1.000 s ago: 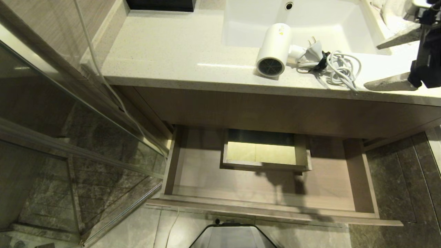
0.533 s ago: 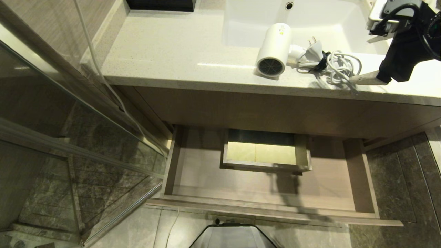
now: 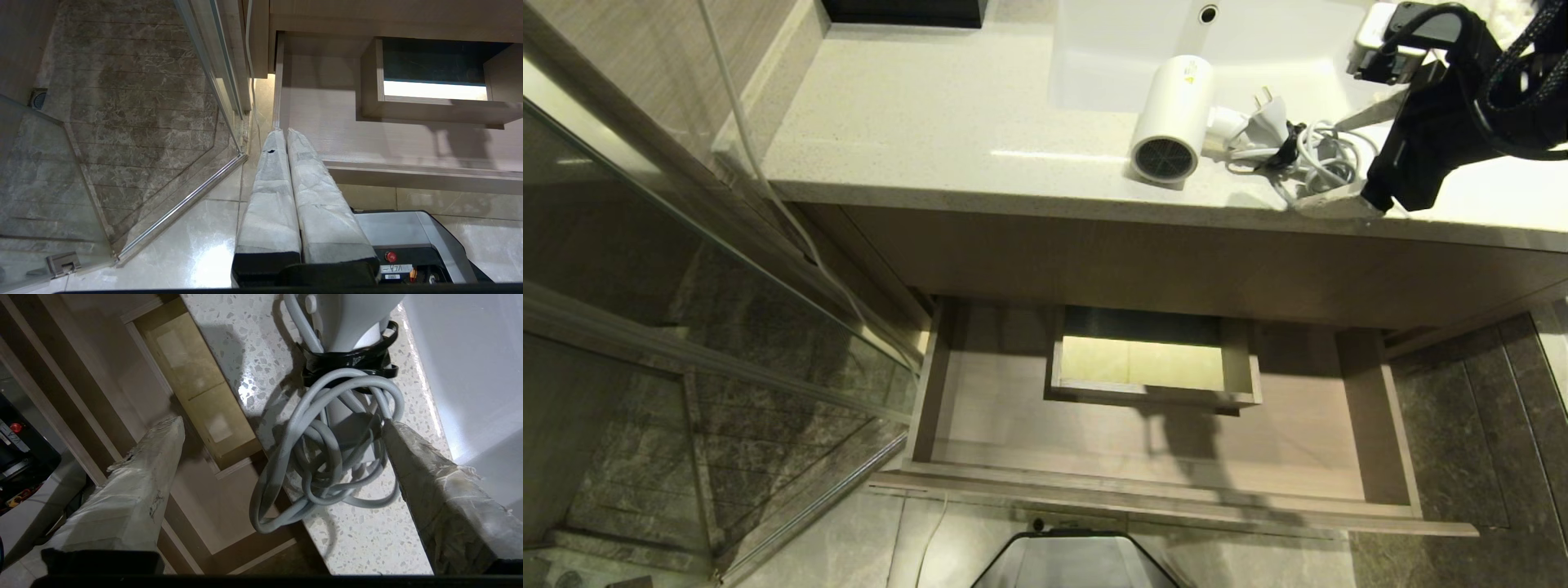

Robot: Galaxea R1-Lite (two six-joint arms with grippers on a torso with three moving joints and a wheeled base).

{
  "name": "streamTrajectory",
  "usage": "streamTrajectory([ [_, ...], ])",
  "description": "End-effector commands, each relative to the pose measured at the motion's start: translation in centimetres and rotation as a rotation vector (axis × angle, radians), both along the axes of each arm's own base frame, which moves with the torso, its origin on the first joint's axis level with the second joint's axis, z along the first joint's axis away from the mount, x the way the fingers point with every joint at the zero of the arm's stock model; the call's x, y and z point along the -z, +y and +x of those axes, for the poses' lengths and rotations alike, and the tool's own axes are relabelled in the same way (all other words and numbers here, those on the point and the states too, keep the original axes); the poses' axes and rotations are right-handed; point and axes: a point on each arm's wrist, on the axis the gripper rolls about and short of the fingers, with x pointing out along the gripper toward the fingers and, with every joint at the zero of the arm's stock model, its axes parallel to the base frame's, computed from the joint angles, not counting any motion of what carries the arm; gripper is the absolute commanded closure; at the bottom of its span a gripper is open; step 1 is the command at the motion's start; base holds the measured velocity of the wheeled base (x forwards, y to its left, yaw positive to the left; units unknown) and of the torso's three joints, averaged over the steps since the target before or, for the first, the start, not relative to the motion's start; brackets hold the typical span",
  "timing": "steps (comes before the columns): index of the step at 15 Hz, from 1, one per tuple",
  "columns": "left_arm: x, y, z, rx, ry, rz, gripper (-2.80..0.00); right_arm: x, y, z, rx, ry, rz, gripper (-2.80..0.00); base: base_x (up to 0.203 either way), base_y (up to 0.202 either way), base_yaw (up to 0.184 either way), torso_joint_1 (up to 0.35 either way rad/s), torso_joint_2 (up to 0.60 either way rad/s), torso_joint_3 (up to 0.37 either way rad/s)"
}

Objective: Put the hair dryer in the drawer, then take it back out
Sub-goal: Pick up the hairdryer

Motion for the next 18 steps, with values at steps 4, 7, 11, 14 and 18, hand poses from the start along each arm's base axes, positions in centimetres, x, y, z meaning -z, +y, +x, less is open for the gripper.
streamTrajectory([
  [4, 0.0, 0.0, 0.0, -0.001, 0.0, 0.0, 0.0, 1.0, 0.5, 2.1, -0.01, -0.008, 0.001, -2.8, 0.0, 0.0, 0.0, 0.0, 0.0, 0.0],
  [7, 0.0, 0.0, 0.0, 0.0, 0.002, 0.0, 0.0, 0.6, 0.7, 2.9, -0.012, -0.076, 0.017, -2.8, 0.0, 0.0, 0.0, 0.0, 0.0, 0.0],
  [11, 0.0, 0.0, 0.0, 0.0, 0.0, 0.0, 0.0, 0.5, 0.3, 1.5, -0.008, -0.022, 0.003, -2.8, 0.0, 0.0, 0.0, 0.0, 0.0, 0.0],
  [14, 0.0, 0.0, 0.0, 0.0, 0.001, 0.0, 0.0, 0.4, 0.0, 0.2, 0.006, 0.032, 0.004, -2.8, 0.0, 0.0, 0.0, 0.0, 0.0, 0.0],
  [18, 0.0, 0.0, 0.0, 0.0, 0.002, 0.0, 0.0, 0.6, -0.4, -2.0, 0.01, 0.134, -0.01, -2.8, 0.0, 0.0, 0.0, 0.0, 0.0, 0.0],
])
